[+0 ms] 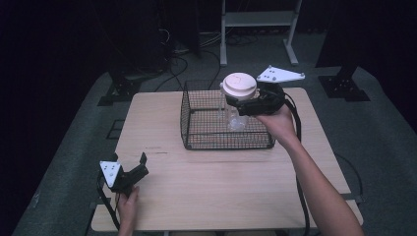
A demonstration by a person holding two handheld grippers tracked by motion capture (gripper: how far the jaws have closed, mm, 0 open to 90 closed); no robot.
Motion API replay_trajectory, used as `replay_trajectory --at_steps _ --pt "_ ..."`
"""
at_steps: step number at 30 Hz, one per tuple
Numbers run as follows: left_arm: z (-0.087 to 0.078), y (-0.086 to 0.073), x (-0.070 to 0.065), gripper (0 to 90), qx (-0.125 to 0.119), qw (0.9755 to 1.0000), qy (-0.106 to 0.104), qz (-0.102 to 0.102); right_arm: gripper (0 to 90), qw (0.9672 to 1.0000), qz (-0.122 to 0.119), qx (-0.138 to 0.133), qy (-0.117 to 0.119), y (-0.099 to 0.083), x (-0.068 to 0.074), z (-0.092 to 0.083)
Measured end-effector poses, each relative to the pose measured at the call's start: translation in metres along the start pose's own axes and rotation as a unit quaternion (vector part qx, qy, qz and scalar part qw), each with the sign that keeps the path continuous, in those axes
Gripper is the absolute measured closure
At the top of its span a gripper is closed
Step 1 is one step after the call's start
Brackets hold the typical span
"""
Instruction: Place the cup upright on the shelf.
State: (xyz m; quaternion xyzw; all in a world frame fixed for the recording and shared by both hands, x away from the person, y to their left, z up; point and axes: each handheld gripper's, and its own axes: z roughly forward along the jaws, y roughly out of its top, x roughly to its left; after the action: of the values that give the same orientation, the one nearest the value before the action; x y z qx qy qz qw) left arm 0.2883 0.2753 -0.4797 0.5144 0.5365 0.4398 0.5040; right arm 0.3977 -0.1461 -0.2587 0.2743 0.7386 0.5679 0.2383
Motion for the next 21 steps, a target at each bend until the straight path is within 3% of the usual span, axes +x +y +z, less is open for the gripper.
replay_trajectory --at_steps 21 --pt "0.0 0.0 0.001 0.0 0.0 1.0 -0.001 -0.004 4.6 0.9996 0.019 0.006 -0.018 -0.008 -0.026 0.05"
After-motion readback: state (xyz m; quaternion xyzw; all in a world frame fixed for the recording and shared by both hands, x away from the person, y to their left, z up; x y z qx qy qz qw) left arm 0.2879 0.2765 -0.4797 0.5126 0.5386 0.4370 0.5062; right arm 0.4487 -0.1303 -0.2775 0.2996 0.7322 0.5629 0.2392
